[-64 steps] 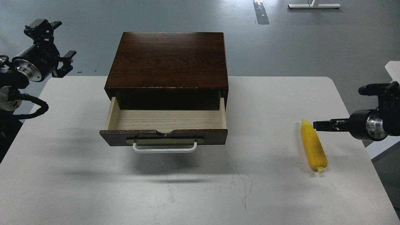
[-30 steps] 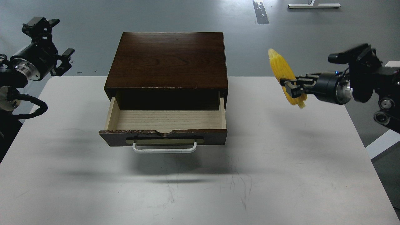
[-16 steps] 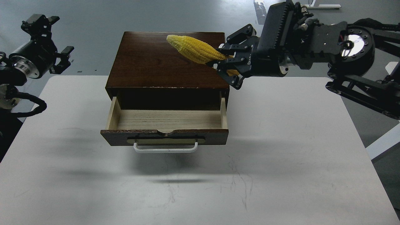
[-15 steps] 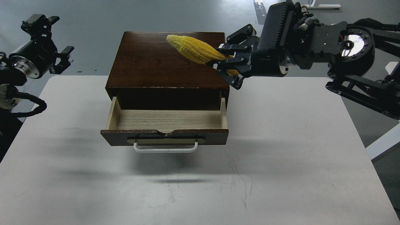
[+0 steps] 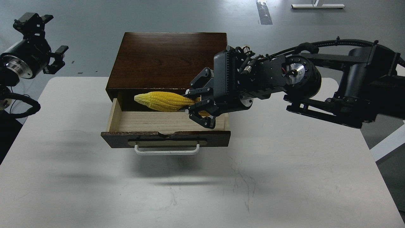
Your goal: Put corn in drawer with both arms
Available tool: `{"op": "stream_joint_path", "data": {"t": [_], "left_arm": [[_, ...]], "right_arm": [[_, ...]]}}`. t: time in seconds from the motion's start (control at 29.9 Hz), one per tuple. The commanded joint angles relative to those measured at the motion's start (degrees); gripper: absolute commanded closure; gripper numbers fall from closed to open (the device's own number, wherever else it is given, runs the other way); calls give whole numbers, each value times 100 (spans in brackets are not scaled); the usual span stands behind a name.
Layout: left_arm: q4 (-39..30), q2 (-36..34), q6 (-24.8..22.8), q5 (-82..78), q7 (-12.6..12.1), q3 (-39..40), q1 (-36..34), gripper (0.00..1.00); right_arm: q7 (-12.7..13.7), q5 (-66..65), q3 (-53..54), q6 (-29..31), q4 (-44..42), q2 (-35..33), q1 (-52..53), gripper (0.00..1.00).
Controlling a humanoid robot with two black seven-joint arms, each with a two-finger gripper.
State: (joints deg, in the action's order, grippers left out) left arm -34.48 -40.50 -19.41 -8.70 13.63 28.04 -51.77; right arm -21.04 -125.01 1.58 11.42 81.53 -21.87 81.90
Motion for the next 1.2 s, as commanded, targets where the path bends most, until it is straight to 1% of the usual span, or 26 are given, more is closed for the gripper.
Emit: {"op": "stream_joint_path", "data": {"t": [0.0,0.17,0.27,0.3,0.33,0.4,0.43,0.54,0.6,0.8,0.97,1.17], "left_arm": [[-6,-37,-45,9,0,0,9,2],[-6,-64,-54,9,0,0,9,2],[-6,-73,-72,0,0,0,9,2],[-6,-73,-63,9,0,0,9,2],[-6,-73,-72,9,0,0,9,2],[-6,-73,-72,9,0,0,9,2],[-6,-64,-72,9,0,0,0,2],[-6,-55,-72,9,0,8,0,2],[-7,-55,-72,0,0,8,0,2],[-7,-55,-116,0,0,0,0,2],[-15,-46,-116,0,0,8,0,2],[-15,-37,-125,0,0,8,-9,2]], "right_arm": [[3,1,-114,9,-49,7,-8,100],[3,1,-185,0,-190,7,-52,100],[3,1,-185,0,-190,7,-69,86],[3,1,-185,0,-225,7,-78,75],[3,1,-176,-26,-286,16,-78,61],[3,1,-176,-96,-348,16,-96,48],[3,1,-176,-227,-409,25,-139,36],[12,1,-176,-483,-541,25,-262,22],[12,1,-185,-510,-542,25,-315,19],[12,1,-176,-527,-524,25,-438,19],[12,1,-176,-536,-542,25,-447,16],[21,1,-71,-624,-568,33,-447,16]]}}
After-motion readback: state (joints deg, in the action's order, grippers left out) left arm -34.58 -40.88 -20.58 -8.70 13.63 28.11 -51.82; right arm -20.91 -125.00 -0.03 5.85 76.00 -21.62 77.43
